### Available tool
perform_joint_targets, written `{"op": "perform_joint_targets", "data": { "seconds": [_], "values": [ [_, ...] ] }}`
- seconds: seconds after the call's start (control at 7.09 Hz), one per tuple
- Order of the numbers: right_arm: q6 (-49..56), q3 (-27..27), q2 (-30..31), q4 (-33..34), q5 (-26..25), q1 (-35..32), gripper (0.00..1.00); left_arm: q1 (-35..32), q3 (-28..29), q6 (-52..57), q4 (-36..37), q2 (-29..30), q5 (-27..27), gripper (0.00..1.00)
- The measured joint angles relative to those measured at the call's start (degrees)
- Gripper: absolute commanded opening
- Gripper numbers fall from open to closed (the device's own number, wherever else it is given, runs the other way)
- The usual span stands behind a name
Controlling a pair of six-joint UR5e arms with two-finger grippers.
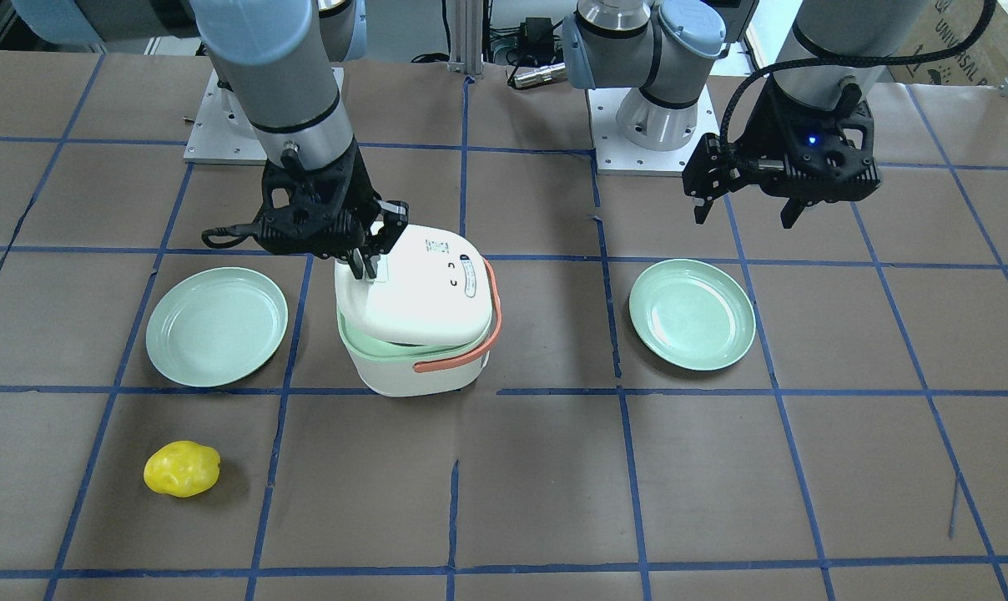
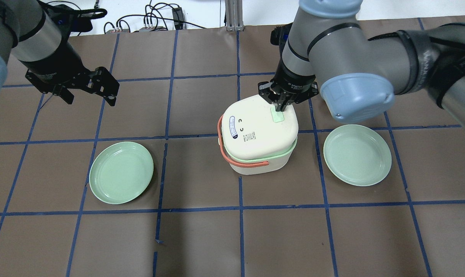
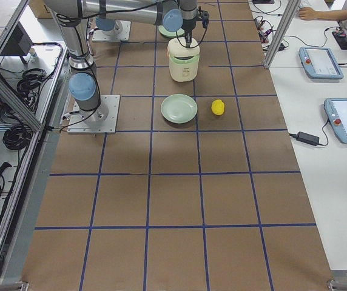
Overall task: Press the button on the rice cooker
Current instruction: 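Lift the right gripper up and back away from the cooker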
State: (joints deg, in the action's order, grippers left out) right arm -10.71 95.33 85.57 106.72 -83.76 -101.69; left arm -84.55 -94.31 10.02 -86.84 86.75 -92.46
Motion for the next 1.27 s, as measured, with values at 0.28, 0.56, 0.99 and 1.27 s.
{"op": "perform_joint_targets", "data": {
  "seconds": [0.28,0.56,0.99,1.27],
  "values": [
    [0.7,-6.2,1.4,-7.0,-0.9,1.1,0.54,0.0,0.0,0.0,0.0,0.0,0.0,1.0],
    [3.0,-8.8,2.4,-13.3,-4.8,3.1,0.66,0.0,0.0,0.0,0.0,0.0,0.0,1.0],
    [9.7,-8.9,5.4,-18.6,-6.4,11.1,0.68,0.0,0.0,0.0,0.0,0.0,0.0,1.0],
    [11.7,-7.2,6.0,-20.1,-5.8,15.6,0.73,0.0,0.0,0.0,0.0,-0.1,0.0,1.0]
  ]
}}
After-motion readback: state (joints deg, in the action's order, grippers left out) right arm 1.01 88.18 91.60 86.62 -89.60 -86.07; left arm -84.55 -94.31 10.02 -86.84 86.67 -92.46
